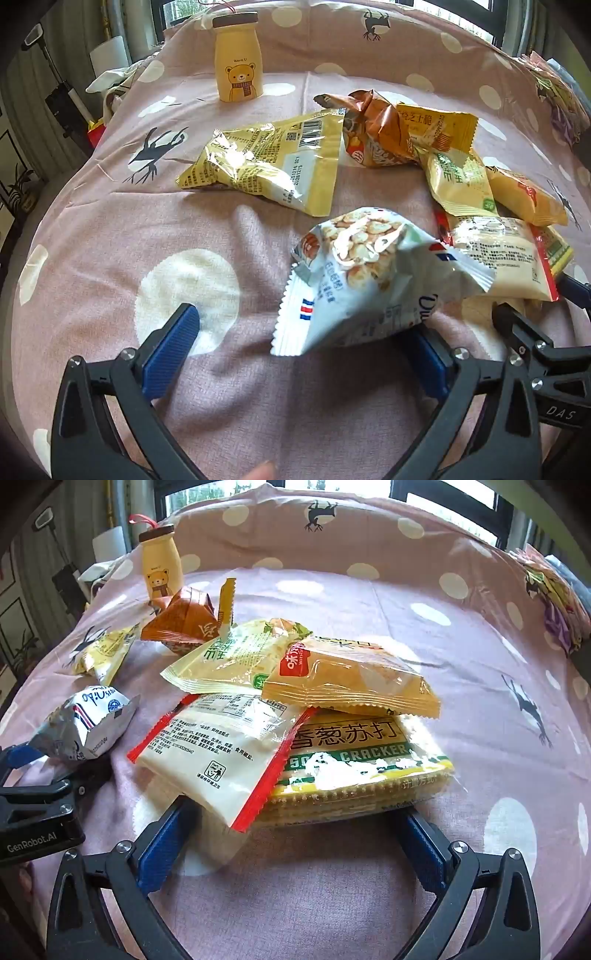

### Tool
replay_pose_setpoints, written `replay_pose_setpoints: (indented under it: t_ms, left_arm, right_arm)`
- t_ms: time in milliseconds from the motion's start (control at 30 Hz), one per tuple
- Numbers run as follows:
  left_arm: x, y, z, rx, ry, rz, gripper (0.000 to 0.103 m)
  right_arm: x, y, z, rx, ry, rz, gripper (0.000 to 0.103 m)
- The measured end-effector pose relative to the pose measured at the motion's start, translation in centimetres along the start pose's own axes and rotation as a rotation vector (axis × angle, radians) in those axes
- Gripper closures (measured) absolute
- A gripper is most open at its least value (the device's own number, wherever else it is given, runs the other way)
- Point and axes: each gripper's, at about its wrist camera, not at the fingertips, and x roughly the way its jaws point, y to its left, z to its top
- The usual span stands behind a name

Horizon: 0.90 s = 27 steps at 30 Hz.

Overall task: Organize snacks
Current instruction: 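Move the right tool toward the white-and-blue nut packet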

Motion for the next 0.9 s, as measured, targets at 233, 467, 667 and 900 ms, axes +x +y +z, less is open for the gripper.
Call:
replay_pose_setpoints:
  t_ms: [233, 467, 667, 900]
  left_arm:
    - [0.00, -0.25, 0.15, -0.002, 0.001, 0.008, 0.000]
    - [-0.22, -0.08, -0.19, -0.005, -0.004, 0.005, 0.000]
    - [-0.39, 0.04, -0.24, -0.012, 0.001, 0.016, 0.000]
    - [-0.23, 0.36, 0.09, -0.033, 0.046, 0.009, 0.000]
  right_arm:
    - [0.01, 0.00, -0.01, 0.000, -0.001, 0.000, 0.001]
    - [0.06, -0.04, -0.01, 0.001, 0.000, 0.001, 0.001]
    - [0.01, -0.04, -0.03, 0.001, -0.001, 0.001, 0.001]
    - [0.01, -0.05, -0.05, 0.001, -0.002, 0.001, 0.000]
